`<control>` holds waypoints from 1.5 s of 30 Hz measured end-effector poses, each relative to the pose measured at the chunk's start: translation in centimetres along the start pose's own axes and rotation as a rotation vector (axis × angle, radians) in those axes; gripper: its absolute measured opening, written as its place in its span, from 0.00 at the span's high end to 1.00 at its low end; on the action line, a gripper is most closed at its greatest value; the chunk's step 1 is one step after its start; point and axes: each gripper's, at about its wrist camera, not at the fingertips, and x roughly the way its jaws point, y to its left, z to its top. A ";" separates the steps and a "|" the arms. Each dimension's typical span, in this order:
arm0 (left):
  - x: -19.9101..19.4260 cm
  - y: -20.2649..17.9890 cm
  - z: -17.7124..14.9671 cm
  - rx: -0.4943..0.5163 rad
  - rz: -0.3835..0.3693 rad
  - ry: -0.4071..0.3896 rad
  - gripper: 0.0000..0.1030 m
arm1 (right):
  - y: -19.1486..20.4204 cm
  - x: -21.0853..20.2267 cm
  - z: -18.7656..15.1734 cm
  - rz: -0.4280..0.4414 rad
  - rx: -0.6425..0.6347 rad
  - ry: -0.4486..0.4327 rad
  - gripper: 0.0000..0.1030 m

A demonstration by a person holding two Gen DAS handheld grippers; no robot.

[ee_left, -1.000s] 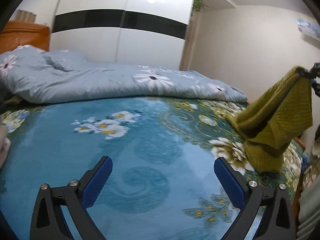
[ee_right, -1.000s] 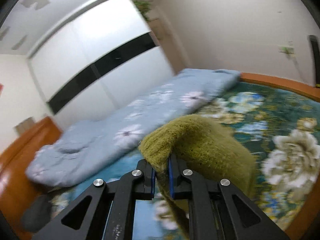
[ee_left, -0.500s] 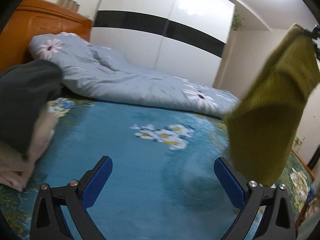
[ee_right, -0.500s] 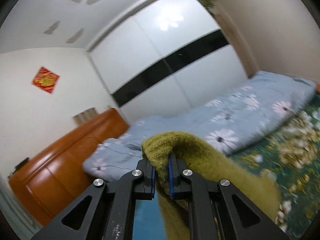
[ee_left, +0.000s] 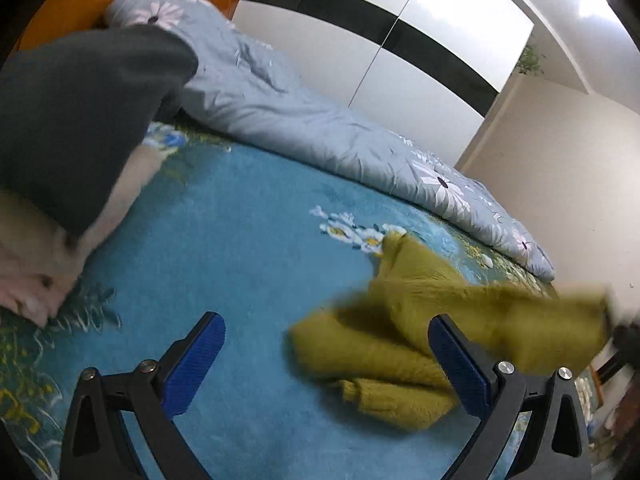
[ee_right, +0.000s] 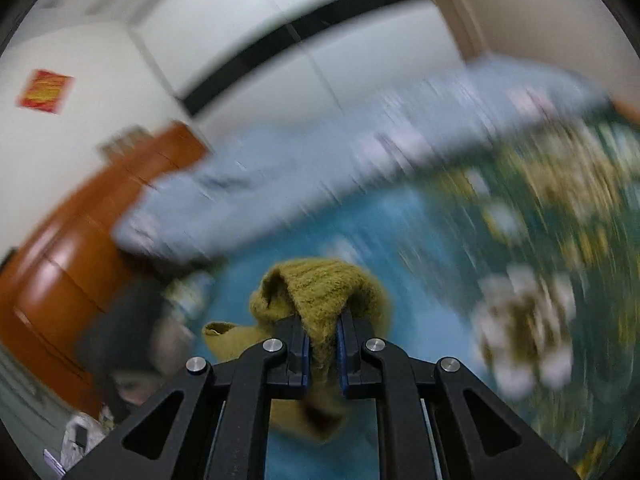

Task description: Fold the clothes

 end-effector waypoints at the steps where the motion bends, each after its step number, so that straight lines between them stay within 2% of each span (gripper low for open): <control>1: 0.1 -0.1 -0.1 0.002 0.000 0.004 0.00 | -1.6 1.0 -1.6 -0.029 0.020 0.043 0.90; 5: 0.9 -0.9 -0.8 0.007 0.004 0.023 0.00 | -7.7 1.5 -6.9 -0.077 0.126 0.116 0.90; 9: 1.0 -2.7 -1.9 0.023 -0.028 0.026 0.00 | -8.7 1.3 -9.6 -0.105 0.099 0.175 0.90; 13: 1.1 -4.8 -2.9 0.081 -0.073 0.018 0.00 | -7.3 -0.2 -9.7 -0.129 0.005 0.160 0.85; 17: 1.4 -5.4 -3.3 0.097 -0.159 0.030 0.00 | -5.7 -3.3 -9.1 -0.206 -0.121 0.092 0.64; 20: 2.3 -5.5 -3.5 0.080 -0.173 0.048 0.00 | -4.2 -4.4 -8.0 -0.209 -0.169 0.057 0.62; 24: 1.9 -4.6 -3.1 0.074 -0.141 0.042 0.00 | 0.8 -0.4 -5.7 -0.109 -0.297 0.102 0.52; 27: 1.6 -4.0 -2.9 0.070 -0.118 0.038 0.00 | 4.5 4.5 -5.1 -0.047 -0.396 0.183 0.51; 30: 1.3 -3.3 -2.6 0.066 -0.095 0.034 0.00 | 7.4 9.7 -4.6 -0.032 -0.456 0.246 0.51; 36: 0.3 -2.0 -1.9 0.066 -0.055 0.005 0.00 | 9.3 15.7 -4.0 -0.020 -0.427 0.326 0.53; 37: 0.3 -1.9 -1.8 0.065 -0.062 0.000 0.00 | 9.3 15.8 -4.1 -0.013 -0.426 0.331 0.59; 38: 0.3 -1.9 -1.7 0.061 -0.074 0.003 0.00 | 9.3 15.7 -4.2 -0.010 -0.424 0.333 0.81; 39: 0.3 -1.9 -1.6 0.057 -0.085 0.006 0.00 | 9.2 15.5 -4.2 -0.013 -0.421 0.330 0.87; 42: 0.8 -2.3 -1.7 0.051 -0.119 0.029 0.00 | 8.3 14.0 -3.6 -0.027 -0.396 0.294 0.89; 45: 0.9 -3.6 -2.1 0.085 -0.148 0.038 0.00 | 5.8 10.1 -1.3 -0.073 -0.322 0.176 0.89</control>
